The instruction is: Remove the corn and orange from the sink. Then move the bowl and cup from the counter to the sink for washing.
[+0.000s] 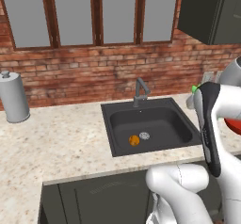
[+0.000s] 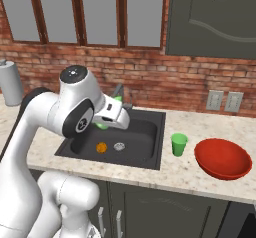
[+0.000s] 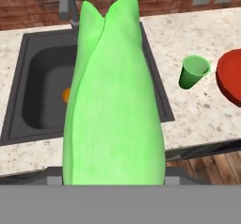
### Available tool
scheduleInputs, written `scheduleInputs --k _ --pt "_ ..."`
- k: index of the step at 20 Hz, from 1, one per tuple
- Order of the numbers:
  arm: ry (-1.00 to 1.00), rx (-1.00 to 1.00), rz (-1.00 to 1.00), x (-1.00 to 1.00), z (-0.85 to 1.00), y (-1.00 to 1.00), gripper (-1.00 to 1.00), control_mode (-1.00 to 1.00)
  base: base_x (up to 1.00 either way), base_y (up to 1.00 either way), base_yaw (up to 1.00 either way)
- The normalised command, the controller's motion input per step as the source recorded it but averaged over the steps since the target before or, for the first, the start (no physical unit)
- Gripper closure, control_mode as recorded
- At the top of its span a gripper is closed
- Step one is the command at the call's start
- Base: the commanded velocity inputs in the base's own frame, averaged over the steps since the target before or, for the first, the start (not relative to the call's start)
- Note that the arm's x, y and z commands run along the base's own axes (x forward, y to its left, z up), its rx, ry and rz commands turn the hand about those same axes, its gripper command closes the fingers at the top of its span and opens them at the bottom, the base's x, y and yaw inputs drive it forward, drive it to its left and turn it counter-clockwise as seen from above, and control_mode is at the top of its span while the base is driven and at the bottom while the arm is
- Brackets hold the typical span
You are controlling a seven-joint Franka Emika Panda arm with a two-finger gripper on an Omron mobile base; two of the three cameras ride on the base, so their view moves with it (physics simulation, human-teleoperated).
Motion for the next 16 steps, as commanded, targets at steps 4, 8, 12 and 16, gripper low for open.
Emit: scheduleInputs --k 4,8,12,16 --pt "0.0 0.0 -0.05 -0.28 0.11 0.2 1.0 -1.0 0.0 0.0 0.0" --pt "0.0 0.0 -0.06 -0.29 0.09 0.21 1.0 -1.0 0.0 0.0 0.0" --pt "0.0 0.0 -0.09 -0.28 0.1 0.23 1.0 -1.0 0.0 0.0 0.0" --pt "0.0 0.0 -0.09 -0.25 0.11 0.26 1.0 -1.0 0.0 0.0 0.0"
